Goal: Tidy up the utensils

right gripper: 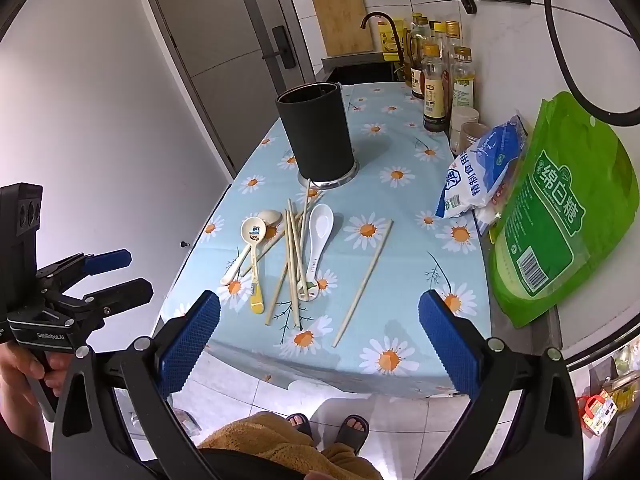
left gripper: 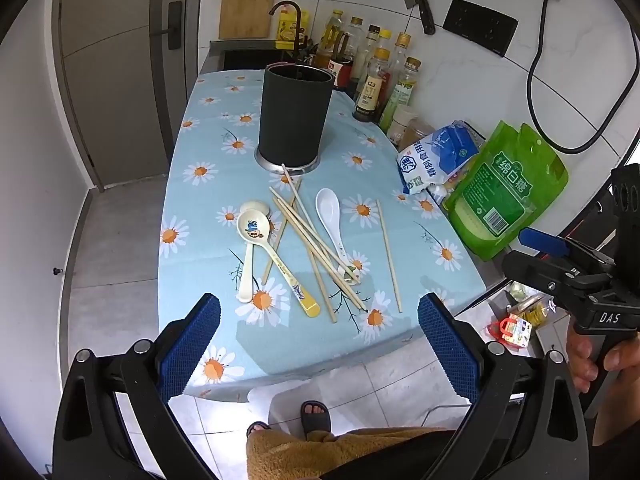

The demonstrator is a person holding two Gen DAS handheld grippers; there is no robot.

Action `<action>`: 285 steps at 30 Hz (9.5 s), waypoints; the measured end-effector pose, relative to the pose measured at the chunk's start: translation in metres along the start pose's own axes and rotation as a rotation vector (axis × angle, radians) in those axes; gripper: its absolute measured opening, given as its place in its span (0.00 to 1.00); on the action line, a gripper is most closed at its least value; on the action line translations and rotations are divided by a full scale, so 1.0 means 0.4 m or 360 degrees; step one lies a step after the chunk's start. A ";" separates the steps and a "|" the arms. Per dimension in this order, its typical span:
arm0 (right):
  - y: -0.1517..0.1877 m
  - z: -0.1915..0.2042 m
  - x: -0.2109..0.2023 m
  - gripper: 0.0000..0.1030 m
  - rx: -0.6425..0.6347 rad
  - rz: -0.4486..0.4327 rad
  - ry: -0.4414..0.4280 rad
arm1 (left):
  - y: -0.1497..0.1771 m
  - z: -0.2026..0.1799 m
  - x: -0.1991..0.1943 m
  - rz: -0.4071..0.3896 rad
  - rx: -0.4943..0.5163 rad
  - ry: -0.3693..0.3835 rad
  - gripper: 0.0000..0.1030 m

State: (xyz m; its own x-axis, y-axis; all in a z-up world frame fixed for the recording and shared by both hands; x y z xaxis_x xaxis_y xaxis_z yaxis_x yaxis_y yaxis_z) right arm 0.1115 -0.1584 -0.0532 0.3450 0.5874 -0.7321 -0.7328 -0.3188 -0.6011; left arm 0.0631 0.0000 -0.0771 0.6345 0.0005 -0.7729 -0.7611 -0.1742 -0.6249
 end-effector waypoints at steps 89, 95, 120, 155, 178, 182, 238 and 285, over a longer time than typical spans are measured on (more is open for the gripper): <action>0.000 -0.222 0.528 0.13 0.0515 0.1089 0.0590 | -0.004 0.200 0.341 0.0307 -0.0356 0.0379 0.92; -0.006 -0.216 0.531 0.06 0.0481 0.1081 0.0698 | -0.019 0.216 0.359 0.0327 -0.0318 0.0426 0.87; -0.099 -0.152 0.466 0.05 0.0453 0.0876 0.0422 | -0.059 0.279 0.463 0.0393 -0.0331 0.0369 0.23; -0.254 -0.006 0.417 0.05 0.0143 0.0653 -0.0171 | -0.243 0.178 0.310 0.0124 -0.0038 0.0192 0.03; -0.613 0.085 0.343 0.05 -0.0119 -0.0111 -0.0454 | -0.628 0.171 0.186 -0.0407 0.0282 -0.0111 0.03; -0.672 0.091 0.330 0.05 -0.0111 -0.0222 -0.0479 | -0.687 0.189 0.171 -0.0508 0.0299 -0.0182 0.03; -0.682 0.026 0.396 0.21 0.0078 -0.0347 -0.0397 | -0.686 0.216 0.304 -0.0545 0.0194 -0.0154 0.14; -0.133 -0.060 0.584 0.34 0.0031 0.0675 -0.0423 | -0.066 0.261 0.435 0.0372 -0.0235 0.0132 0.30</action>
State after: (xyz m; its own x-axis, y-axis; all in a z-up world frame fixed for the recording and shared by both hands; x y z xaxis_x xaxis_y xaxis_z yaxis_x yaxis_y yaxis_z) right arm 0.2451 -0.0222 -0.2001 -0.1454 0.5791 -0.8022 -0.7878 -0.5582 -0.2602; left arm 0.1797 0.1074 -0.2065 0.4578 -0.1363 -0.8786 -0.8639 -0.3017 -0.4033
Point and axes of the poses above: each gripper's, at about its wrist camera, not at the fingertips, and x roughly the way its jaws point, z to its left, y to its underside, the point moved 10 cm from there along x, roughly the way its jaws point, and after that the axes turned 7 degrees about x, right-handed, at the moved point
